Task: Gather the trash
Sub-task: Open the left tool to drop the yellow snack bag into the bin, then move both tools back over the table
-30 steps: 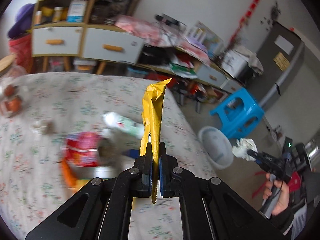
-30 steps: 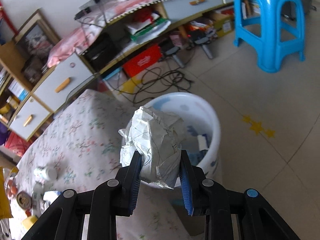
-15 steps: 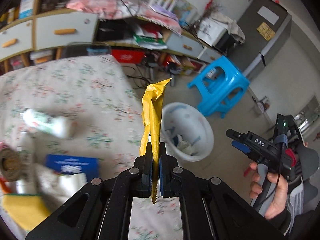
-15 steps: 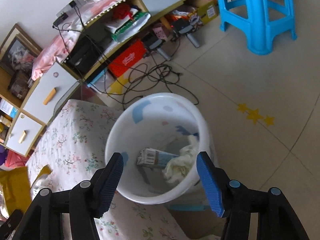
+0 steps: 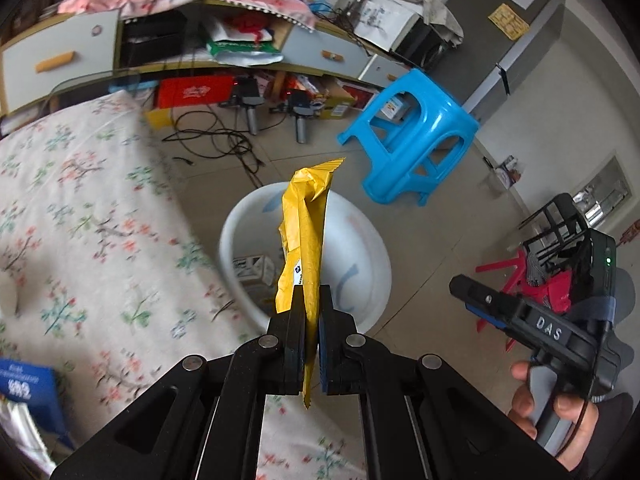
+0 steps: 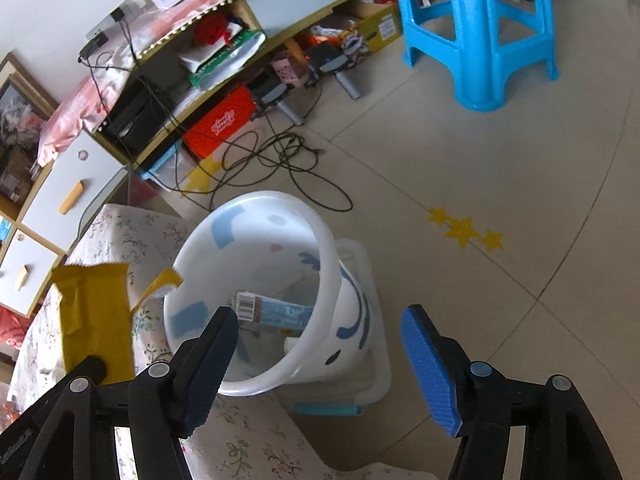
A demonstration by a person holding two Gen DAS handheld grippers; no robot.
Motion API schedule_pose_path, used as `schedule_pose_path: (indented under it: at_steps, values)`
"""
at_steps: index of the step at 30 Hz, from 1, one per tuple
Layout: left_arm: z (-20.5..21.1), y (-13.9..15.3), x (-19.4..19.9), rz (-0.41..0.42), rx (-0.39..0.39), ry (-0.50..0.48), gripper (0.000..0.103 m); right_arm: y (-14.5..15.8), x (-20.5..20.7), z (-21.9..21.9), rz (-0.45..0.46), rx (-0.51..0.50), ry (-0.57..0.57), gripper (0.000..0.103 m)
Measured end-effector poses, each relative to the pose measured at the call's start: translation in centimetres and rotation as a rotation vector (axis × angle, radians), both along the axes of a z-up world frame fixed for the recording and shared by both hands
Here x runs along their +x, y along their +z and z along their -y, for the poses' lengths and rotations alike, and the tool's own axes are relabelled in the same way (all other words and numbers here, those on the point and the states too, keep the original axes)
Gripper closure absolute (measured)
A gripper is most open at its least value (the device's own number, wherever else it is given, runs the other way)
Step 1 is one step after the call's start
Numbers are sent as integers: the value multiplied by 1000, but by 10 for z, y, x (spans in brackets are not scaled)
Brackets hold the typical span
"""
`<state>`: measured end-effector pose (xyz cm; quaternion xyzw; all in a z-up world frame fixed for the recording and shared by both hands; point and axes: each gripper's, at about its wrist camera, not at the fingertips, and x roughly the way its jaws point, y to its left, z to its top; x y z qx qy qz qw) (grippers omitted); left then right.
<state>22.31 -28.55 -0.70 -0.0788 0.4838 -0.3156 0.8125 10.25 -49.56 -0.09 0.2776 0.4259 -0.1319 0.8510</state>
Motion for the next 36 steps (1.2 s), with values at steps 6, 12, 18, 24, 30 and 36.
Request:
schedule_pose_path:
  at_steps: [6, 12, 18, 24, 30, 36]
  values:
    - [4, -3, 6, 12, 87, -5, 45, 1, 1, -1, 0, -8, 6, 29]
    - [-23, 4, -11, 71, 169, 32, 18, 4, 5, -12, -1, -21, 24, 28]
    - [-65, 18, -37, 105, 205, 51, 12, 6, 12, -32, 0, -35, 61, 25]
    - [-124, 33, -60, 124, 207, 123, 3, 11, 17, -63, 5, -65, 120, 22]
    - [-186, 35, -74, 135, 217, 219, 0, 12, 23, -98, -9, -109, 186, 19]
    - [-249, 23, -83, 110, 232, 328, 0, 10, 28, -138, -20, -139, 267, 15]
